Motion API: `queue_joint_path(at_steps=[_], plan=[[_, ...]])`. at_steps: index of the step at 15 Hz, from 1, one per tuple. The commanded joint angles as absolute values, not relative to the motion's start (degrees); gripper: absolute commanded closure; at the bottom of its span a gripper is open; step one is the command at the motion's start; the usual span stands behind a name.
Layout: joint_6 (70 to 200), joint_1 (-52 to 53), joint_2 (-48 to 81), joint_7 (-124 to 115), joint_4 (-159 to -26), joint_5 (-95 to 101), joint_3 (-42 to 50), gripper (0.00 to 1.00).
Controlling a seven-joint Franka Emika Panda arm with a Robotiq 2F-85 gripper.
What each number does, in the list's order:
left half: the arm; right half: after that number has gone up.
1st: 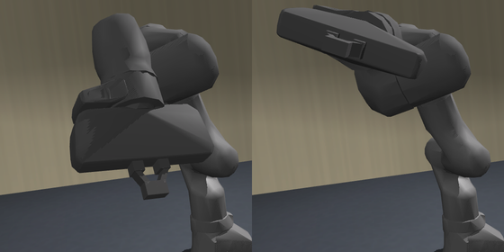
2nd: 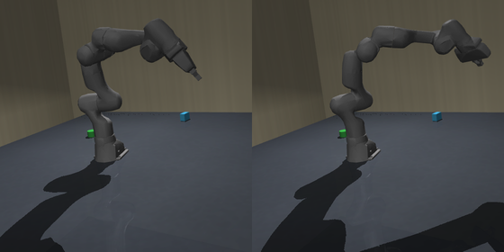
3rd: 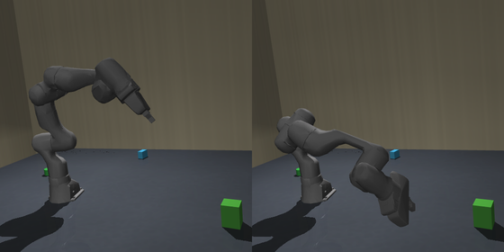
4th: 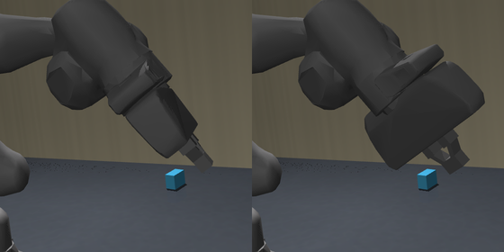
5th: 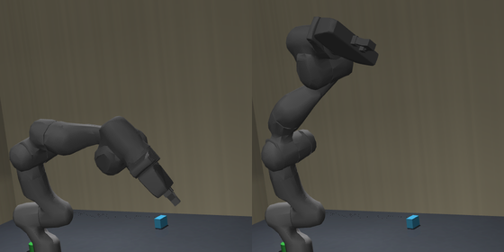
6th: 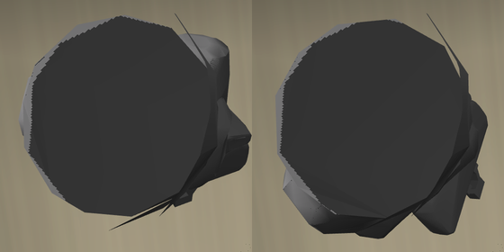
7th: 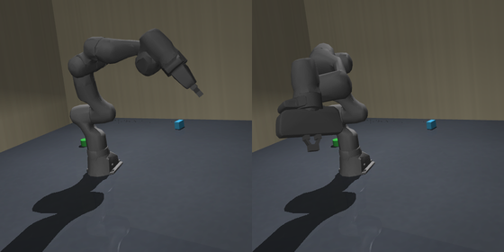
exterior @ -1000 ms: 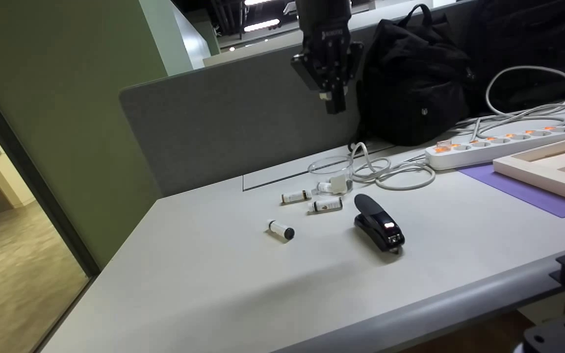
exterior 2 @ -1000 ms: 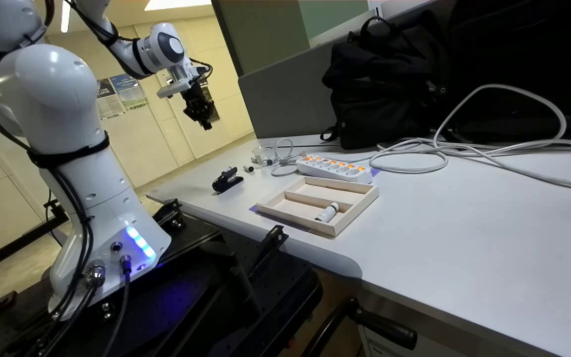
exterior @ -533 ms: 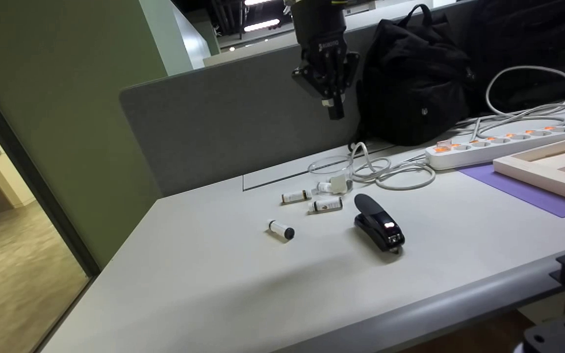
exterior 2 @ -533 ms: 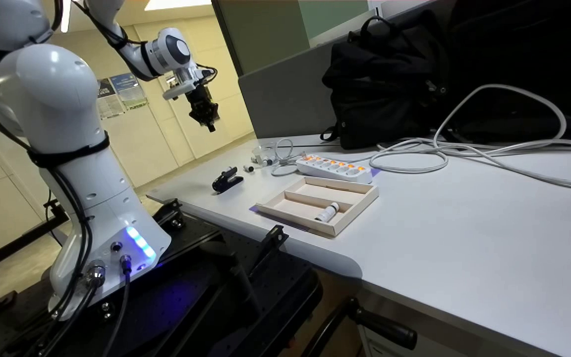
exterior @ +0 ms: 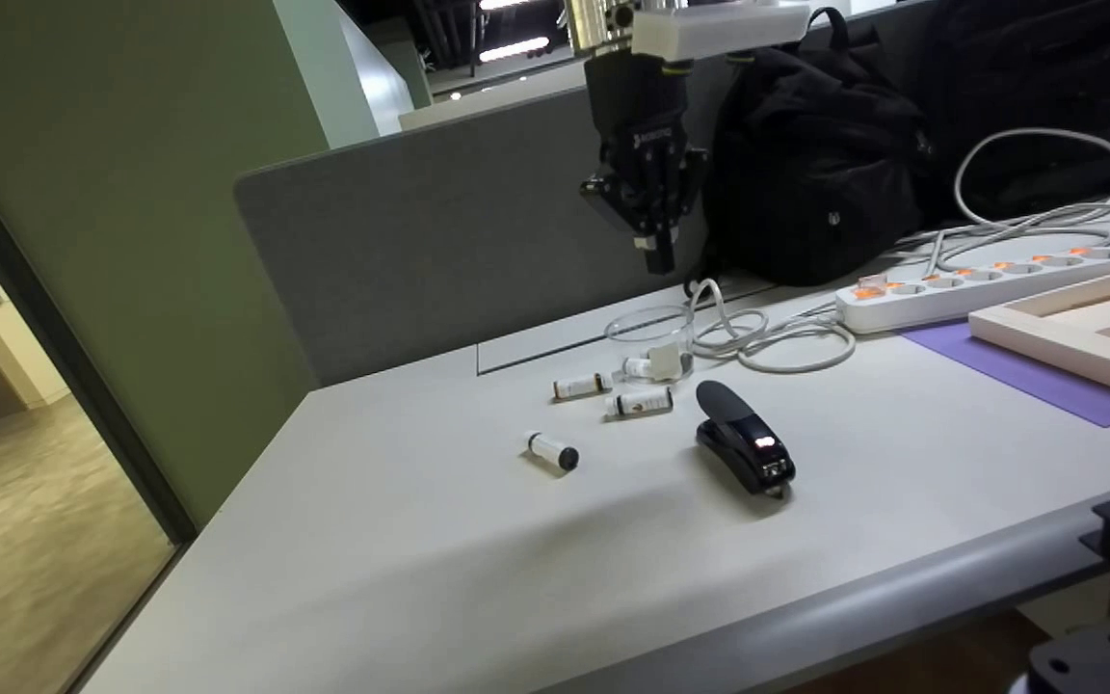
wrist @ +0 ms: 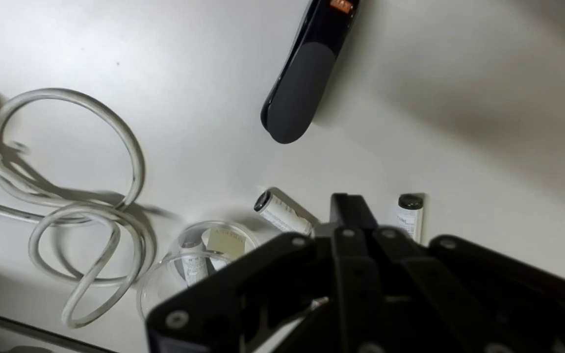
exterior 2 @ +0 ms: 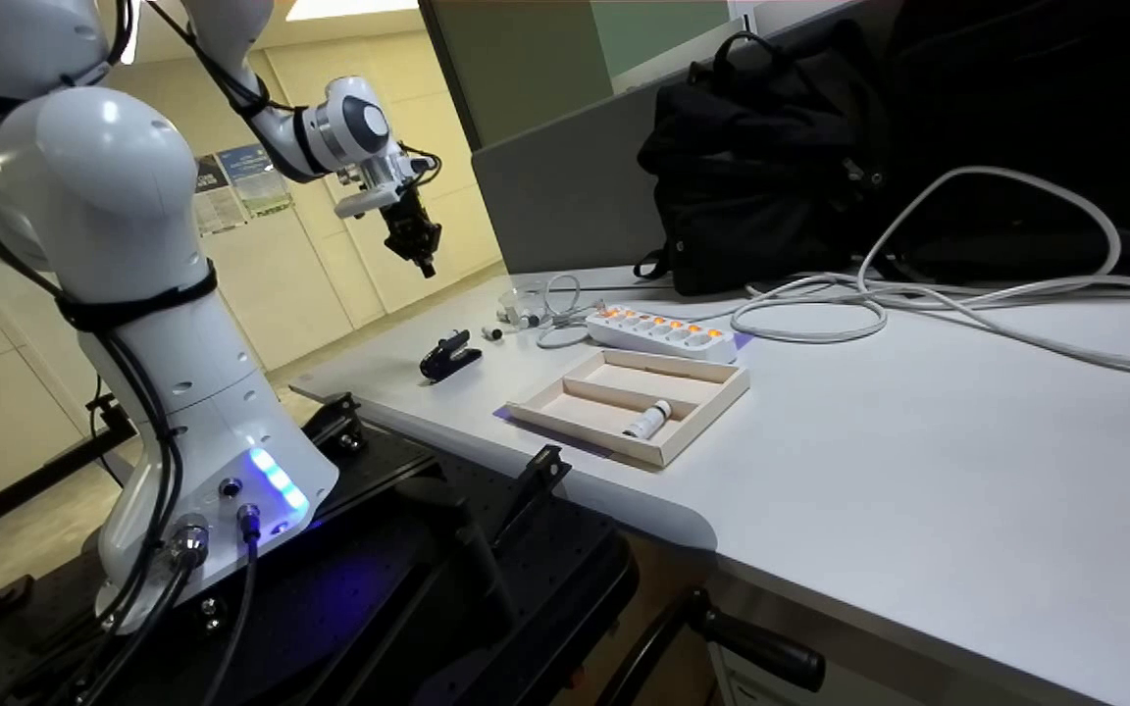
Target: Press the stapler
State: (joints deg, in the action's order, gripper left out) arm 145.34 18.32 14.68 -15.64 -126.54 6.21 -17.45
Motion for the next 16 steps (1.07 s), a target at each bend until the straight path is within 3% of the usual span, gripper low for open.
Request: queue_joint_path(at_steps=[1, 6, 16], plan=[[147.5, 19.0, 18.9, -14.7, -125.8, 5.2, -15.5, 1.00], [146.9, 19.2, 24.4, -13.1, -124.6, 2.6, -14.2, 1.00], [147.9, 19.4, 23.5, -11.7, -126.0, 2.6, -14.3, 1.00]])
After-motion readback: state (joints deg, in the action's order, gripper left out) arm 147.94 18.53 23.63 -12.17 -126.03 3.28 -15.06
